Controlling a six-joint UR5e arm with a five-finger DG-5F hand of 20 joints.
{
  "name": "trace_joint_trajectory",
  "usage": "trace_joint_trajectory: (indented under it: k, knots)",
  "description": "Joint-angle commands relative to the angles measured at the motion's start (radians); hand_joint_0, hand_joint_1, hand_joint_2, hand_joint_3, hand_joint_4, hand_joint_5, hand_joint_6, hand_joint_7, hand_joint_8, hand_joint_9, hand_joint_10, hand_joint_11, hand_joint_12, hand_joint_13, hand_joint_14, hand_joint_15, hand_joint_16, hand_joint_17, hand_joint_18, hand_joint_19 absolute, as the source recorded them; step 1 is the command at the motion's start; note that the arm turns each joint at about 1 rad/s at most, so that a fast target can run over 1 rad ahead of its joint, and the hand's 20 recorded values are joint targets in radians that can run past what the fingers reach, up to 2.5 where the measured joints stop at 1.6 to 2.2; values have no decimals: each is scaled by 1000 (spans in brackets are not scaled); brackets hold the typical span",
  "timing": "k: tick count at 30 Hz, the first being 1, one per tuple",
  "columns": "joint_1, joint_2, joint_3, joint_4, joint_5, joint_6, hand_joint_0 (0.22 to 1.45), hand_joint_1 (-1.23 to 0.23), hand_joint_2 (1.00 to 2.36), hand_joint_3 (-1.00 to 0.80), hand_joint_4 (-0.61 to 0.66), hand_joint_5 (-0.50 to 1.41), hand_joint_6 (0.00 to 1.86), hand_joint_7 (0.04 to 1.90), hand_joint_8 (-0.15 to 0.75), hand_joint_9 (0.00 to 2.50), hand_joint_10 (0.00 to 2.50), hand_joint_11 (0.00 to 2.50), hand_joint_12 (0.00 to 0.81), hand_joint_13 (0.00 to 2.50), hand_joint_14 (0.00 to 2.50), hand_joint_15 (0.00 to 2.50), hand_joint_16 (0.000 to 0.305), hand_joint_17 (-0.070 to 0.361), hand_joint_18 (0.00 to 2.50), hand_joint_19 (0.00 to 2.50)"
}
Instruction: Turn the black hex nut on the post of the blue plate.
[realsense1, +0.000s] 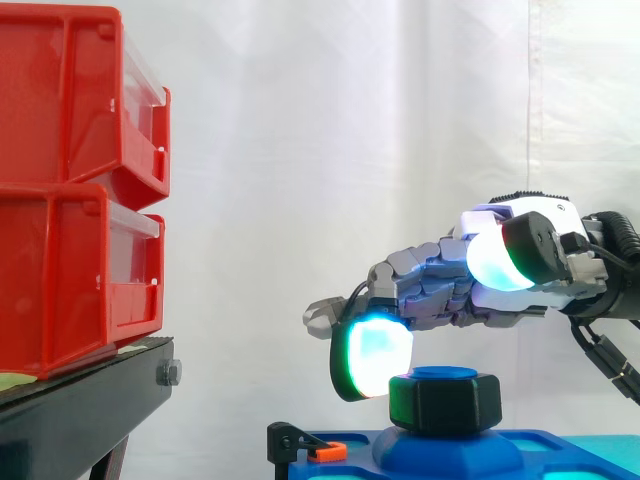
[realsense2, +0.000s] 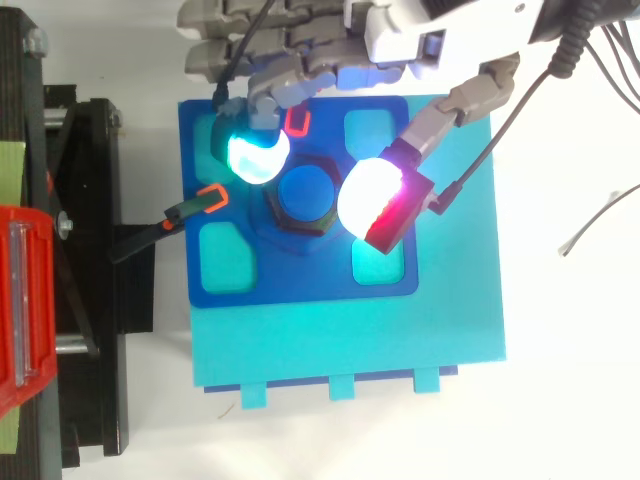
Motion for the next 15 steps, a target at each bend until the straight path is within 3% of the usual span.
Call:
trace_joint_trajectory:
  k: [1,9,15]
  knots:
    - [-6,1,0,-1,-11,0,510,-215,1000,-500,307,-173,504,1033,263,266,0,0,350,37,0,0,49,109,0,136]
    - [-19,1,3,-1,-42,0,510,-220,1000,-500,307,-174,504,1028,263,264,0,0,350,37,0,0,49,109,0,136]
    - [-17,1,50,-35,-54,-2,511,-222,1000,-500,307,-175,504,1022,263,266,0,0,350,37,0,0,48,109,0,135]
